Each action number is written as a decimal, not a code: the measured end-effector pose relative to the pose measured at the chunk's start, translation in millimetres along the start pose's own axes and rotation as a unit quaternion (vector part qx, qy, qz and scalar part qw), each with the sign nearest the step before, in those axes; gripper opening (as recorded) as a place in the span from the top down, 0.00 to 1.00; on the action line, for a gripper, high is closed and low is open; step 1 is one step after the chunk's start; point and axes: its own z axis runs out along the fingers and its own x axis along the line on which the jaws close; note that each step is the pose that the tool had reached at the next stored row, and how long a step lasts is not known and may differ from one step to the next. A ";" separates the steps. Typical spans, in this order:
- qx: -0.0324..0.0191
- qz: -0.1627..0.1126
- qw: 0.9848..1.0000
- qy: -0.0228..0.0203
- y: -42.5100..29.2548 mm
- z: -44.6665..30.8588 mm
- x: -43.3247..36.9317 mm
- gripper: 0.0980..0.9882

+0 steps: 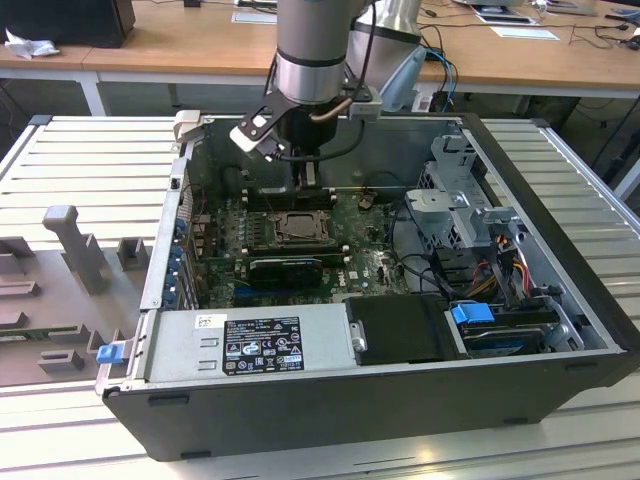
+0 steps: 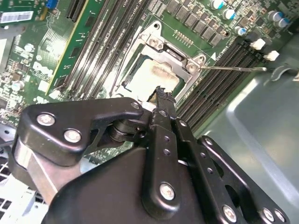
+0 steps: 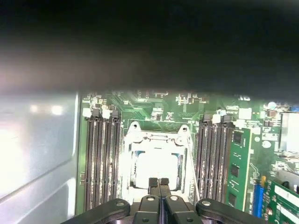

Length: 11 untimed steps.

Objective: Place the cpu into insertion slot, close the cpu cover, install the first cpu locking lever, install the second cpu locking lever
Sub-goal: 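Install the first cpu locking lever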

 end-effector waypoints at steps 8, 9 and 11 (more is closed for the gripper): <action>0.000 0.000 1.000 -0.001 -0.2 -23.5 0.6 0.99; 0.000 0.000 1.000 -0.001 -0.2 -29.0 0.7 0.99; 0.000 -0.010 1.000 -0.001 -0.3 -30.3 0.8 0.99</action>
